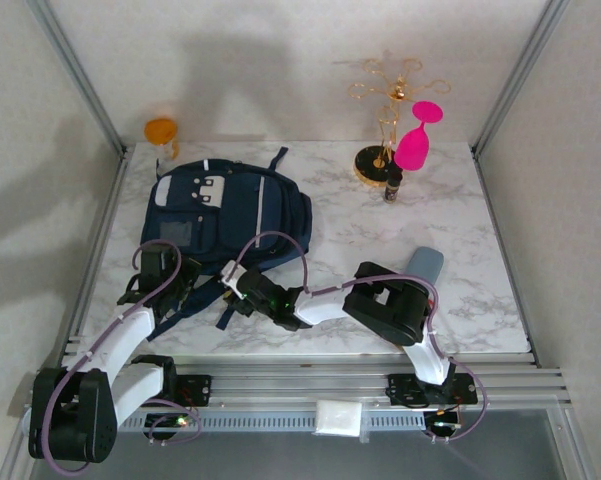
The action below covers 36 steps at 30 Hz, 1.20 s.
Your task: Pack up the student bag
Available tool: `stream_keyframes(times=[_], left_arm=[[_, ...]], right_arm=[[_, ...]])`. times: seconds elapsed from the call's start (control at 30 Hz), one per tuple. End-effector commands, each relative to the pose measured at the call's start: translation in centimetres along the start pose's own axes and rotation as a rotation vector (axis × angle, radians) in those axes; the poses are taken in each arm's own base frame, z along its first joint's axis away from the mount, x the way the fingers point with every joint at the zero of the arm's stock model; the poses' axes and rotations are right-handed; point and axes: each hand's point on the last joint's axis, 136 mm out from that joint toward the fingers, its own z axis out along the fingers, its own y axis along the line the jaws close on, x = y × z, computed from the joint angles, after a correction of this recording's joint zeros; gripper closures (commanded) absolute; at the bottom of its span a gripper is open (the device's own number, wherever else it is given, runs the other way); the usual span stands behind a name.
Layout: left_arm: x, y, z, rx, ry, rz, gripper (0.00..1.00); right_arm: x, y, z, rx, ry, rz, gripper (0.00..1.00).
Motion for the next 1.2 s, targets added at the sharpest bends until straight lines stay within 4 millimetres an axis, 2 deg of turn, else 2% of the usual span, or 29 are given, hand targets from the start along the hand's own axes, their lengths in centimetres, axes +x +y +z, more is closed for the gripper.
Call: stream_keyframes(times=[0.0, 0.23, 0.4, 0.53, 0.6, 0.73, 0.83, 0.97, 1.17], left_arm=[[-0.7, -2.1, -0.6, 0.057, -0.024, 0.035, 1.00], [-0.7, -2.5, -0.6, 0.072, -0.019, 0.037, 1.00], [-0.7, -2.3, -0.5, 0.065, -0.021, 0.035, 1.00], [-0.8, -2.3, -0.5, 0.066, -0.024, 0.034, 1.00], [-0.8, -2.4, -0.5, 0.068, -0.026, 0.034, 1.00], [-0.9, -2.2, -0.6, 0.062, -0.028, 0.030, 1.00], [-1.2, -2.1, -0.6, 0.054, -0.039, 0.024, 1.00], [-2.0, -1.6, -0.5, 0.032, -0.069, 0.008, 1.00], [-4.2, -1.0, -1.0, 0.006, -0.132, -0.019, 1.00]], right_arm=[[-3.7, -0.2, 0.6, 0.045, -0.133, 0.066, 0.55], [-4.3, -0.3, 2.9, 0.091, -0.135, 0.073, 0.53], [-4.3, -1.6, 2.5, 0.156, -0.144, 0.093, 0.63], [-3.0, -2.0, 2.1, 0.175, -0.123, 0.107, 0.75], [-2.6, -2.1, 2.1, 0.180, -0.117, 0.116, 0.76], [-3.2, -2.2, 2.3, 0.186, -0.122, 0.130, 0.83], [-3.6, -2.4, 1.5, 0.190, -0.135, 0.143, 0.91], [-2.9, -3.0, 0.3, 0.207, -0.113, 0.166, 0.99], [-0.7, -4.4, -1.7, 0.222, -0.041, 0.247, 1.00]])
